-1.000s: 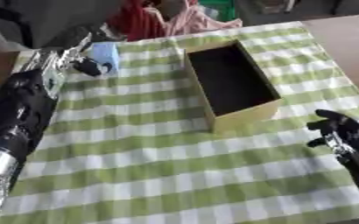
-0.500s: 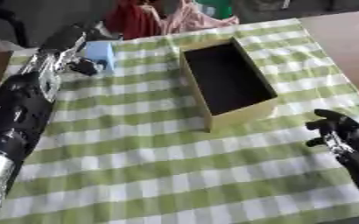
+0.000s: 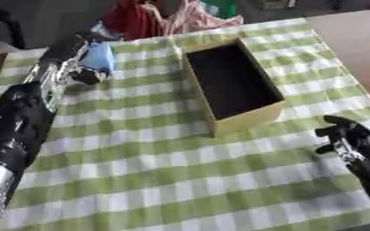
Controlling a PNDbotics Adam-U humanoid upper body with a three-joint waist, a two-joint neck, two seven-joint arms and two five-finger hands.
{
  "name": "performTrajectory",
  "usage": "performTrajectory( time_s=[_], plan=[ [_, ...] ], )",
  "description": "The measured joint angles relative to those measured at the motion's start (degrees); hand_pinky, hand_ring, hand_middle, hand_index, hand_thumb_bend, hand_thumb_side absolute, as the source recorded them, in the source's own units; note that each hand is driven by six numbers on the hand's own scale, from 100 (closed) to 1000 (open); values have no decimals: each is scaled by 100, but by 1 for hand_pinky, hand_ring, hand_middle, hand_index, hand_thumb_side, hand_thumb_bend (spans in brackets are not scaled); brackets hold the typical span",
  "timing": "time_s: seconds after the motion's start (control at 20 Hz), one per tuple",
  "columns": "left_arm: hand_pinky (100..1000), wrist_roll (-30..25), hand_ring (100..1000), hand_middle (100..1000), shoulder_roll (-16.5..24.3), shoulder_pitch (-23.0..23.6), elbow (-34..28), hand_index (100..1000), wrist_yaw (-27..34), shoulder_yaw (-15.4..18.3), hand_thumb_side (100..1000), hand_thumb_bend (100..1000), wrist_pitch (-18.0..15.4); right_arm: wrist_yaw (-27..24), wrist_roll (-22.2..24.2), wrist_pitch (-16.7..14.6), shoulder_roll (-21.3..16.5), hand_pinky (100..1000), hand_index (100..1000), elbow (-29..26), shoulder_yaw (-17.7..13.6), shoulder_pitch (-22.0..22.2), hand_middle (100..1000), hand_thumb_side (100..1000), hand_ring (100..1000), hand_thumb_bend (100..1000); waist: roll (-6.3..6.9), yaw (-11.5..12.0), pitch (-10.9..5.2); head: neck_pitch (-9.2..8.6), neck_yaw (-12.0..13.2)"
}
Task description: Pick up objects on the table and place them in the box.
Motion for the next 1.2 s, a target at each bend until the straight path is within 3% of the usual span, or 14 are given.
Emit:
performTrajectory(
  time_s=[0.35, 0.4, 0.75, 1.2],
  plan=[
    [743, 197, 664, 584, -4, 29, -13, 764, -9, 1, 216, 104, 53, 6, 10, 4, 0, 592, 852, 0, 0, -1, 614, 558, 809, 100, 3, 7, -2, 0, 0],
    [740, 264, 660, 575, -6, 38, -21, 760, -4, 1, 186, 126, 57, 6, 10, 4, 0, 592, 852, 0, 0, -1, 614, 557, 809, 100, 2, 11, -2, 0, -1],
    [736, 591, 652, 562, -5, 51, -167, 756, 201, -9, 171, 105, 3, 6, 19, 0, 0, 593, 852, 0, -2, 5, 614, 555, 809, 100, -13, 70, -126, 0, -5],
    [733, 496, 652, 553, -23, -2, -615, 758, 651, -211, 158, 100, -191, -14, 41, -16, 0, 593, 852, 0, -1, 13, 614, 559, 810, 100, -76, 115, -305, 0, -7]
  ],
)
